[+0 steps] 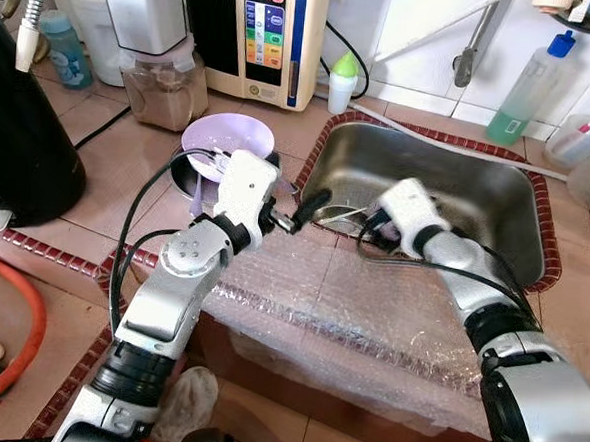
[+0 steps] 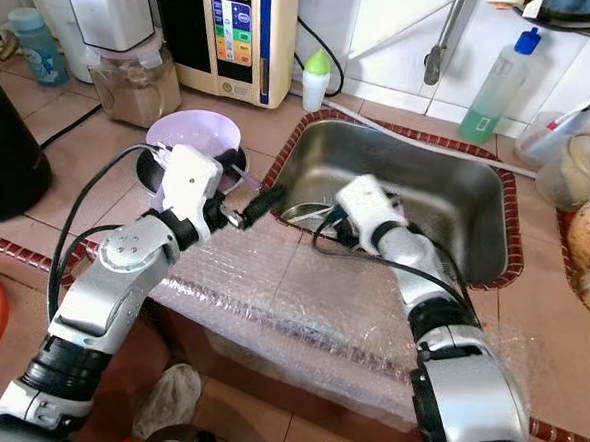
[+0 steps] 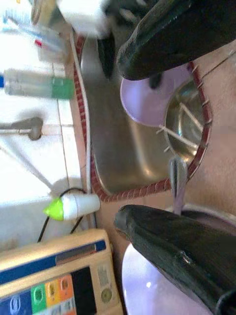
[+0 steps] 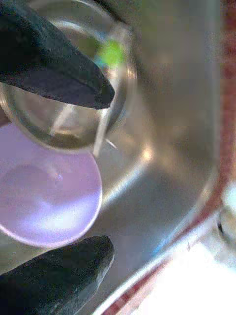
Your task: Kitchen organization
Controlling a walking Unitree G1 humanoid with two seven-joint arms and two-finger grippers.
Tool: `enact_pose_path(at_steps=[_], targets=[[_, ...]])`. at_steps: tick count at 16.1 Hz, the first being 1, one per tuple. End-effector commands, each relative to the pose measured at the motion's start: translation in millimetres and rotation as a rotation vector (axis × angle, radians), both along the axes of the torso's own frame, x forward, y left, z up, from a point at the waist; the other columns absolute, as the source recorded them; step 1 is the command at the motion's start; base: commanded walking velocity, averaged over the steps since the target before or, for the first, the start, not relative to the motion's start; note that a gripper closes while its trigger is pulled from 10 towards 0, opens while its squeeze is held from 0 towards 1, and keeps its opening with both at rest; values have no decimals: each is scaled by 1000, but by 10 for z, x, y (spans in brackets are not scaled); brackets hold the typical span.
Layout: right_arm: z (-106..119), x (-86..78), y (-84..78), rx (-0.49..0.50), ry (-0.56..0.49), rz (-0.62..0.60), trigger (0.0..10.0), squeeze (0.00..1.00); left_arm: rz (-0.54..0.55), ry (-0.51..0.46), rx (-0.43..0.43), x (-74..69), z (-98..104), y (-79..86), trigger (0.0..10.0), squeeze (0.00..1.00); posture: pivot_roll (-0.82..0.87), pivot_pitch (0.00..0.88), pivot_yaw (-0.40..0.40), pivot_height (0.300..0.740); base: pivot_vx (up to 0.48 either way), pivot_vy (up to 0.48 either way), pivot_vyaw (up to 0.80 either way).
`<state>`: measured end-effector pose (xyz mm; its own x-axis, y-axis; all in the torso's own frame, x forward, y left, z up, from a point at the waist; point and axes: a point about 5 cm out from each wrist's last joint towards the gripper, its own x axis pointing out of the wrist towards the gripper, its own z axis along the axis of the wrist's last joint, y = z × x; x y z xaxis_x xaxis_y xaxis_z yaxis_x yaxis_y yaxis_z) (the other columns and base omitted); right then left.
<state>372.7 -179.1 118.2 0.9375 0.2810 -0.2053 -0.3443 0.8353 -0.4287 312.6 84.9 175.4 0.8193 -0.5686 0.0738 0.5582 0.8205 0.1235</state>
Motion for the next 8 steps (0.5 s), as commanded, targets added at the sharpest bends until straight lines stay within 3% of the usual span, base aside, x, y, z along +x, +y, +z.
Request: enact_pose_path(at_steps=[1, 2, 4, 7, 8], targets=[[122, 15, 18, 143, -78, -23, 10000, 1000, 94, -39, -19, 107, 112, 88, 10000, 1000, -46, 0, 5, 740, 0, 0, 0], [165, -11, 47, 238, -118, -19, 10000, 0, 196, -49, -53, 216, 179, 228, 10000, 1000, -47, 5, 7, 740, 0, 0, 0], [161, -90, 76, 314, -146, -15, 10000, 0, 325, -45, -107, 346, 253, 408, 10000, 1000, -48, 10, 10, 740, 0, 0, 0], [113, -270, 173, 387, -160, -2, 10000, 0, 425, -45, -111, 476, 312, 595, 10000, 1000, -64, 22, 20, 740, 0, 0, 0], [105, -381, 234, 386, -183, 23, 10000, 0, 472, -11, -121, 532, 295, 682, 10000, 475, -78, 33, 29, 740, 0, 0, 0]])
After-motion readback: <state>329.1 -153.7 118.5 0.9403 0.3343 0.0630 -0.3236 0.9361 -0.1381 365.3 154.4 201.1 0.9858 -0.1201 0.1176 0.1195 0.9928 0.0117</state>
